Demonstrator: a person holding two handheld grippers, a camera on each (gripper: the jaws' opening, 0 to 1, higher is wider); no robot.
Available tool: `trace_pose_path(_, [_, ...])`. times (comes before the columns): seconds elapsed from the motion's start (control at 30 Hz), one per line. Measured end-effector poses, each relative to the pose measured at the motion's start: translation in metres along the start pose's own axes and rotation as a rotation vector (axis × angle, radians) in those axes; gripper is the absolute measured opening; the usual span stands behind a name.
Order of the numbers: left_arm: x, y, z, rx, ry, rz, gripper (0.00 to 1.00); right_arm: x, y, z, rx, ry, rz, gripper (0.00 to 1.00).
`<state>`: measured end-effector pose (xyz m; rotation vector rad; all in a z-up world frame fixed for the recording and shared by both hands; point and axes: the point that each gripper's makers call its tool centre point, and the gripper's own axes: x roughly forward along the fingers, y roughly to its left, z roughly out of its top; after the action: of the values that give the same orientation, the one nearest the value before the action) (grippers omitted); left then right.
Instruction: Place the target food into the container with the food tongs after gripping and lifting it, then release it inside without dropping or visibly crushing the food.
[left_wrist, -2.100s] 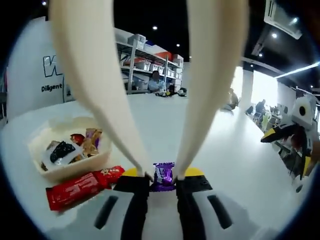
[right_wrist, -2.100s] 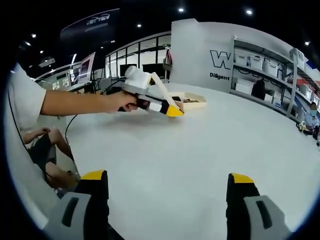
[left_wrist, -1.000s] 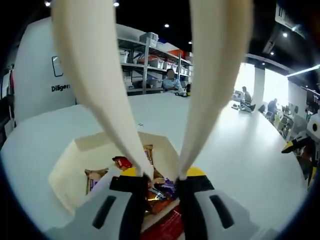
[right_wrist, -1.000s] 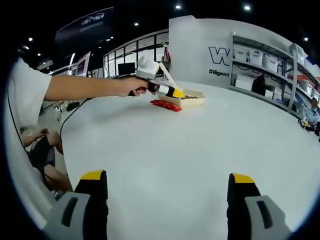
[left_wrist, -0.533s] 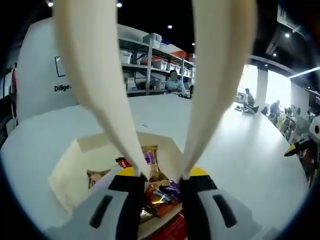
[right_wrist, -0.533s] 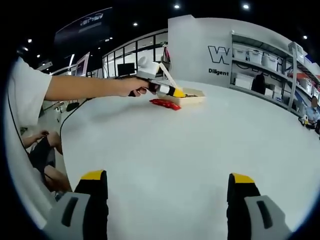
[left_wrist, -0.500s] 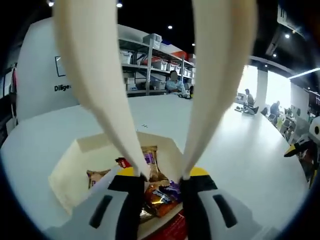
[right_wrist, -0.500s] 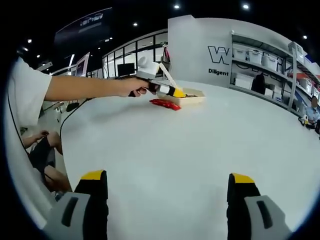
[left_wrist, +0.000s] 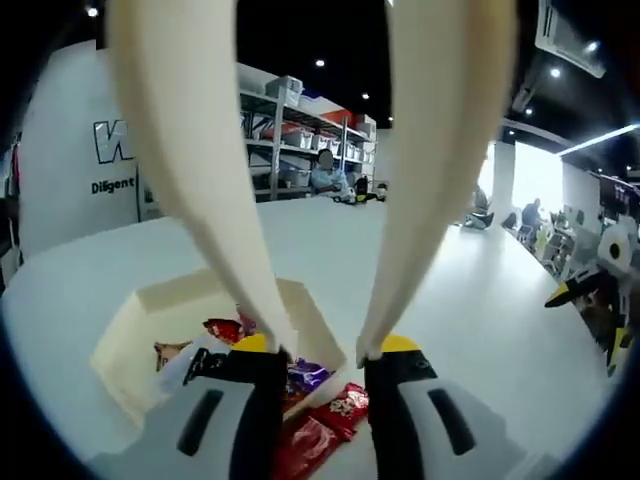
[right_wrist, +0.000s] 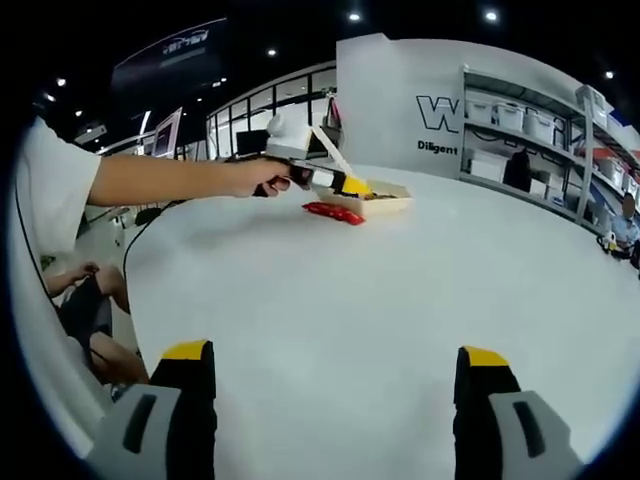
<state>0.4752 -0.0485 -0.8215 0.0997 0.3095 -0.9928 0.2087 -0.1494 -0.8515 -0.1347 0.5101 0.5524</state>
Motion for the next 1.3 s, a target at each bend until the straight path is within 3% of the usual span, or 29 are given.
trace_pose_path(0.07, [-0.003, -0.008, -0.004, 0.048, 0.006, -0.013, 0.29, -0.001, 0.002, 0.001, 0.001, -0.005, 0.003, 0.99])
trace_pose_path(0.43, [-0.015, -0.04, -0.021, 0.084, 0.04, -0.05, 0.3, -0.009, 0.007, 0.004, -0.009, -0.018, 0.005, 0.99])
trace_pose_path(0.5, [-0.017, -0.044, -0.021, 0.102, 0.025, -0.049, 0.3, -0.011, 0.008, 0.005, -0.011, -0.026, 0.007, 0.99])
trace_pose_path(0.57, [-0.018, -0.046, -0.027, 0.067, 0.041, -0.048, 0.3, -0.012, 0.008, 0.005, -0.005, -0.028, 0.007, 0.99])
trace_pose_path(0.67, [-0.018, -0.037, -0.034, 0.077, 0.061, -0.003, 0.3, -0.013, 0.007, 0.005, -0.019, -0.021, 0.001, 0.99])
trace_pose_path(0.83, [-0.016, -0.026, -0.039, 0.0, 0.079, 0.041, 0.3, -0.016, 0.01, 0.009, -0.017, -0.037, 0.006, 0.99])
trace_pose_path(0.93, [-0.011, -0.026, -0.04, 0.028, 0.079, 0.034, 0.3, -0.018, 0.009, 0.009, -0.02, -0.036, -0.001, 0.99])
trace_pose_path(1.17, [-0.01, -0.043, -0.04, -0.008, 0.093, -0.013, 0.31, -0.024, 0.006, 0.008, -0.018, -0.041, -0.014, 0.99])
trace_pose_path(1.3, [-0.014, -0.062, -0.044, -0.039, 0.113, -0.029, 0.31, -0.025, 0.007, 0.008, -0.019, -0.042, -0.013, 0.99])
